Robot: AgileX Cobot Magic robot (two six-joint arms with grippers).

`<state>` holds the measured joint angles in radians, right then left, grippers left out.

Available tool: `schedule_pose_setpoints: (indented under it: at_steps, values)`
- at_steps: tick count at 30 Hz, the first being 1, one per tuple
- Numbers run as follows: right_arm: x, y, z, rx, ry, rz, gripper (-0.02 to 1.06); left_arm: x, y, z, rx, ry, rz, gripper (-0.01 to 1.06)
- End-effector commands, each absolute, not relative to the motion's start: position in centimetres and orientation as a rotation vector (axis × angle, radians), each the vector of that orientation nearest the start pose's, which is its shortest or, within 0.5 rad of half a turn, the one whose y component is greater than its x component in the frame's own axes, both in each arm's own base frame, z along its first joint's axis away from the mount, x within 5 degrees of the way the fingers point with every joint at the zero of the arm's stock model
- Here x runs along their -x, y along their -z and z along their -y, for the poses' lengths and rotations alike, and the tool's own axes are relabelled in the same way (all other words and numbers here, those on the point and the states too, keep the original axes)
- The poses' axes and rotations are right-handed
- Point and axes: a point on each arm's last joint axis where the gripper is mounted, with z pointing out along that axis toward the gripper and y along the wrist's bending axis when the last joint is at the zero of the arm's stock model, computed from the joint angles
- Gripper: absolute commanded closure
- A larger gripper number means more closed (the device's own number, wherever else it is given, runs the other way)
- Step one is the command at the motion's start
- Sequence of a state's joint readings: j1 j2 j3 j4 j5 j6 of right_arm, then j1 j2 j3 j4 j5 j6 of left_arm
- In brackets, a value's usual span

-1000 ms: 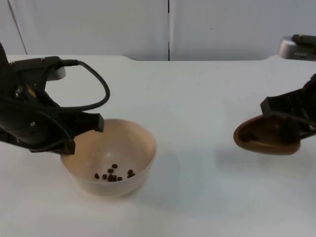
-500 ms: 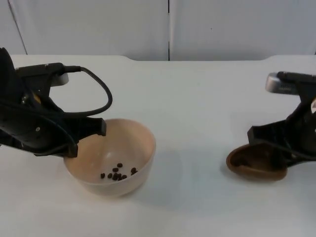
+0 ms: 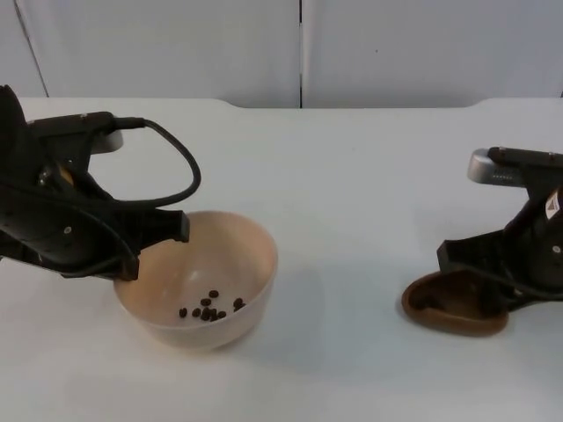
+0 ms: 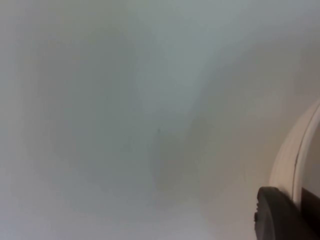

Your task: Pick up the bowl with the left hand and pour the coffee beans from the cup into the bowl with the right hand.

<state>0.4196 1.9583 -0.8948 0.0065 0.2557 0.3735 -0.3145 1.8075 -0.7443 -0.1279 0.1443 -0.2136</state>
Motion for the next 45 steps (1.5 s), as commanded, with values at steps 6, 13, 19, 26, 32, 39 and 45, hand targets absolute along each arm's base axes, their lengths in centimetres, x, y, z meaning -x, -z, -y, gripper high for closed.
schedule_pose_setpoints:
  at_steps: [6,13,19,26,32,39,45]
  values:
    - [-30.3,-8.8,-13.3,0.034,-0.194,-2.82,1.04,-28.4,-10.7,9.3,0.001,0.2,-2.749,1.04]
    - [-30.3,-8.9,-13.4,0.007,-0.211,-2.812,0.87,-28.3,-10.6,9.3,-0.011,0.192,-2.764,0.68]
    - [-30.5,-8.9,-13.4,-0.019,-0.224,-2.796,0.56,-28.2,-10.7,9.3,-0.004,0.193,-2.771,0.41]
    - [-30.5,-9.2,-13.4,-0.019,-0.229,-2.786,0.34,-28.0,-13.2,9.2,-0.002,0.219,-2.715,0.41]
    - [-30.3,-12.3,-13.4,-0.009,-0.255,-2.734,0.34,-27.4,-17.5,9.0,-0.014,0.262,-2.586,0.41]
    - [-28.8,-19.9,-12.7,0.097,-0.302,-2.573,0.34,-25.4,-23.6,8.4,-0.018,0.326,-2.39,0.41]
    - [-25.9,-27.3,-11.6,0.186,-0.352,-2.343,0.34,-22.7,-28.4,7.5,-0.05,0.347,-2.22,0.41]
